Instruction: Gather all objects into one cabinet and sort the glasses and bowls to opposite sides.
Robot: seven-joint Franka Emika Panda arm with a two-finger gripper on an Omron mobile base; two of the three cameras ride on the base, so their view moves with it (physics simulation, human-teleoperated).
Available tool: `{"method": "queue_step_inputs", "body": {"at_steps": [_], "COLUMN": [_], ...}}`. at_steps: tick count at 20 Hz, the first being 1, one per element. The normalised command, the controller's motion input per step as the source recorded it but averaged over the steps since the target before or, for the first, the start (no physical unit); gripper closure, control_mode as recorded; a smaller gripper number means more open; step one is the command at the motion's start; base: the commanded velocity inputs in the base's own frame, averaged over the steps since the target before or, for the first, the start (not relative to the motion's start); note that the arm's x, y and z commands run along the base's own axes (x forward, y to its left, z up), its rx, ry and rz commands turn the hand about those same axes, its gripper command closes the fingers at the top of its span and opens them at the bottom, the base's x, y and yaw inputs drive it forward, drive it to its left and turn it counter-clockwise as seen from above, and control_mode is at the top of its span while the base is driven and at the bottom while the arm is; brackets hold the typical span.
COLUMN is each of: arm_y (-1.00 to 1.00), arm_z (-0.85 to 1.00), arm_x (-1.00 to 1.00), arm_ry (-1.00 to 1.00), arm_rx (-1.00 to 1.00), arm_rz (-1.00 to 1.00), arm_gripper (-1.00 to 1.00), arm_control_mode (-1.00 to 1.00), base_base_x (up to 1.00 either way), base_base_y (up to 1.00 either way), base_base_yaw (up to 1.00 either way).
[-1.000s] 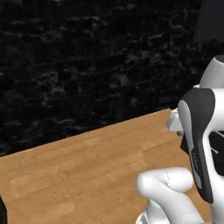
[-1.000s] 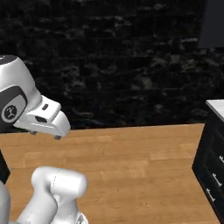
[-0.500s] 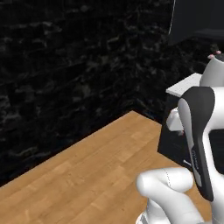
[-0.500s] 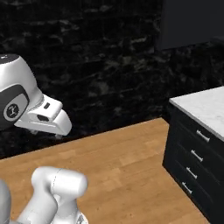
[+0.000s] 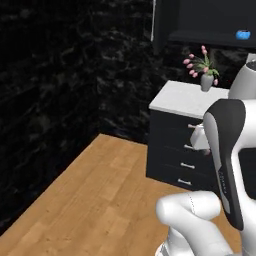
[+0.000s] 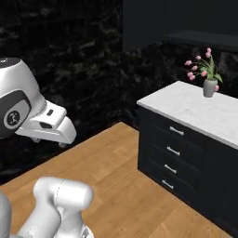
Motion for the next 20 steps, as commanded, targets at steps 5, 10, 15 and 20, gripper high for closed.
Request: {"method": "queue_step_inputs", "body": {"at_steps": [5, 10, 15, 20], "arm_y": [0.0, 0.0, 0.0, 0.0], "arm_z": [0.0, 0.0, 0.0, 0.0], "arm_x": [0.0, 0.0, 0.0, 0.0], "arm_ry": [0.0, 0.0, 0.0, 0.0], "arm_rx": [0.0, 0.0, 0.0, 0.0], "arm_rz": [0.0, 0.0, 0.0, 0.0], "arm_gripper": [-1.0, -1.0, -1.0, -1.0], "arm_control_mode": [1.0, 1.0, 1.0, 1.0], "base_base_x": [0.57, 0.65, 0.63, 0.42], "base_base_y": [0.19, -0.3, -0.06, -0.01], "base_base_yaw": [-0.54, -0.2, -0.34, -0.45]}}
